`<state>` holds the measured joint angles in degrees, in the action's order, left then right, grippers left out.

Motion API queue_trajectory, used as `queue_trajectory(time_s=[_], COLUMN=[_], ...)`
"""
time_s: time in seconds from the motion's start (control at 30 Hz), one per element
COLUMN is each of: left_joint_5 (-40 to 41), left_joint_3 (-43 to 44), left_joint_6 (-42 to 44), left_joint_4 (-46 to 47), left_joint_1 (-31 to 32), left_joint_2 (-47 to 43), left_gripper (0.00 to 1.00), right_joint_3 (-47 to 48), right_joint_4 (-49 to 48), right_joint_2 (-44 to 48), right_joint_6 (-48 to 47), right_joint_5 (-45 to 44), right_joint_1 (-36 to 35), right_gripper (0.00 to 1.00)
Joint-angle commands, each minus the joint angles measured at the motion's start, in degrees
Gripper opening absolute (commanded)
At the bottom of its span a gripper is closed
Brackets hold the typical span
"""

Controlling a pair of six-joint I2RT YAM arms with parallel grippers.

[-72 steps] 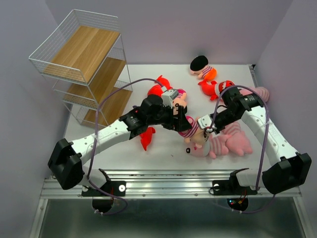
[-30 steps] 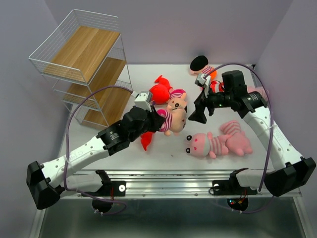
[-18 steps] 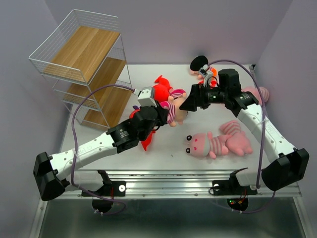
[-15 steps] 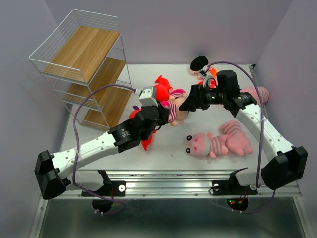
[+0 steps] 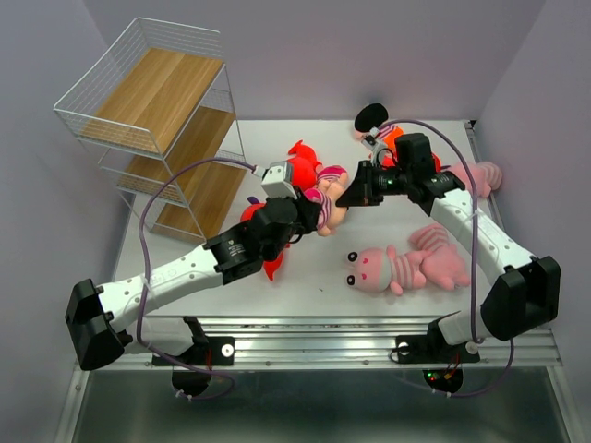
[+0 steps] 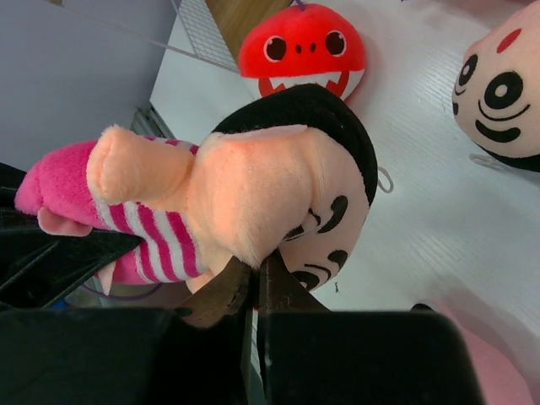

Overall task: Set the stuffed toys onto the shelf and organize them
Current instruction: Pass the stuffed toy from the left arm to the right, then pass the stuffed toy from the right arm to the left

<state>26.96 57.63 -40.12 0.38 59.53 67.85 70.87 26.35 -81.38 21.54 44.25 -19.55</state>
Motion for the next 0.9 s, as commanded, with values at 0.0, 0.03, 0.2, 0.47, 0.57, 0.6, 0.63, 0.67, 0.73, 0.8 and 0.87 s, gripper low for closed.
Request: queue_trajectory(time_s=[0.0,0.03,0.2,0.47,0.57,0.6,0.63,0.67,0.73,0.8,0.87], left_joint_5=[-3.7,-4.0,-6.6,-9.6,-11.3,-11.7,-12.5,-12.9,-13.5,-13.8,-13.8], left_joint_3=[-1.3,-1.9,-5.0,-6.1,-5.7,-5.6,-5.4,-5.2,-5.2,-5.0,-4.7], left_joint_6=[-1.5,-1.5,-1.4,-0.8,-0.1,0.0,0.2,0.4,0.4,0.7,0.8], left_joint_4=[8.2,8.7,10.3,8.9,8.1,8.0,7.5,7.4,6.7,5.5,4.5], left_joint_1=[0.4,0.4,0.4,0.3,0.3,0.3,0.3,0.3,0.3,0.4,0.4], left_joint_2=[-3.1,-3.5,-6.5,-9.6,-9.8,-9.8,-9.8,-9.8,-9.7,-9.1,-8.5], left_gripper=[0.00,0.00,0.22,0.78,0.78,0.79,0.79,0.79,0.79,0.79,0.79], right_joint_3=[-0.6,-0.7,-0.6,-0.8,-0.8,-0.7,-0.7,-0.6,-0.6,-0.3,0.0], right_joint_4=[-4.6,-4.9,-5.7,-5.5,-5.4,-5.4,-5.4,-5.5,-5.4,-5.4,-5.4], right_joint_2=[0.3,0.4,2.0,4.9,5.2,5.3,5.4,5.4,5.3,5.1,4.8], right_joint_6=[-2.0,-2.6,-7.6,-22.9,-25.6,-26.4,-27.1,-28.0,-29.3,-29.9,-30.4], right_joint_5=[-1.8,-1.7,-0.6,2.7,3.3,3.4,3.7,3.7,4.0,5.2,6.6], right_joint_1=[0.0,0.0,0.0,0.0,0.0,0.5,0.5,0.5,0.5,0.5,0.5], right_gripper=[0.01,0.01,0.01,0.01,0.01,0.01,0.01,0.01,0.01,0.01,0.01])
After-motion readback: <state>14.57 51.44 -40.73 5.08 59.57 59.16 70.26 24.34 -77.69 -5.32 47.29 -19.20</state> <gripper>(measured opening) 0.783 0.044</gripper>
